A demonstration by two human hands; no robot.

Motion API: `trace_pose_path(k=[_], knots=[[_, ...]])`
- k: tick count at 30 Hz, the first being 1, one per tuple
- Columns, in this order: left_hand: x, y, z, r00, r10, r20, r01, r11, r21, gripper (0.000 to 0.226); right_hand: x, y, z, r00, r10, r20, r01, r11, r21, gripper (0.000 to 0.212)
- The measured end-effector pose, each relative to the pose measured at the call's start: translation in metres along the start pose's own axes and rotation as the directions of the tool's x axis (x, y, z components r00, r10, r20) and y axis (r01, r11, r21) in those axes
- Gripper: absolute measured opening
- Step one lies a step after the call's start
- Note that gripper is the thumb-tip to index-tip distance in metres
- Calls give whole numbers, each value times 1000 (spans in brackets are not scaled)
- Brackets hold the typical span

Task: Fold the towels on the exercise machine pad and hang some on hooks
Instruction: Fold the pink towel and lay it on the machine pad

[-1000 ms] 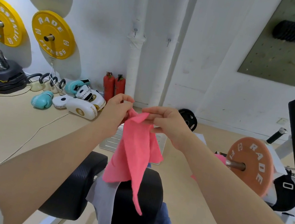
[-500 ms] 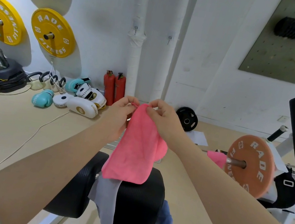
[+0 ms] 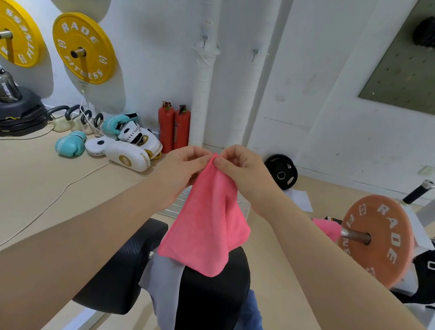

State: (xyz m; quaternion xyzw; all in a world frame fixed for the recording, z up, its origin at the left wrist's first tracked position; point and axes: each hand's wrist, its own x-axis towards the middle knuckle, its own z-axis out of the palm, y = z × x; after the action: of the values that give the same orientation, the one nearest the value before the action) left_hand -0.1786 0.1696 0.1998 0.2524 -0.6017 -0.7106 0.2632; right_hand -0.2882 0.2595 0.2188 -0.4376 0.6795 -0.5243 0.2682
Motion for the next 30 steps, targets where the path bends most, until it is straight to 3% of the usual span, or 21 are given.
trace_pose_path(k=[2, 6, 12, 17, 20, 22, 26, 30], knots=[[-2, 0, -2, 999, 34, 32, -37, 996, 77, 10, 0, -2, -4, 999, 23, 46, -25, 999, 27, 21], [-6, 0, 0, 996, 68, 56, -71, 996, 56, 12, 1, -3, -8, 988, 81, 133, -97, 988, 117, 19], [-11, -4, -4, 987, 150, 62, -157, 980, 125, 17, 0, -7, -7, 948, 207, 241, -224, 973, 48, 21], [-14, -3, -9, 988, 148, 49, -149, 989, 22, 15, 0, -11, -1, 982, 140, 125, -139, 990, -15, 24], [-15, 0, -14, 992, 113, 55, -109, 992, -69, 17, 2, -9, 10, 1000, 19, -20, -19, 1000, -22, 25], [-15, 3, -20, 992, 112, 60, -109, 993, -43, 12, 2, -8, 18, 994, -97, -46, 92, 991, -94, 26], [-14, 12, -41, 989, 107, 105, -119, 985, 124, 14, 4, -18, 22, 979, -158, 130, 177, 973, -148, 25], [-14, 29, -58, 985, 94, 147, -107, 991, 83, 15, 6, -23, 27, 960, 24, 281, -39, 998, 50, 12]])
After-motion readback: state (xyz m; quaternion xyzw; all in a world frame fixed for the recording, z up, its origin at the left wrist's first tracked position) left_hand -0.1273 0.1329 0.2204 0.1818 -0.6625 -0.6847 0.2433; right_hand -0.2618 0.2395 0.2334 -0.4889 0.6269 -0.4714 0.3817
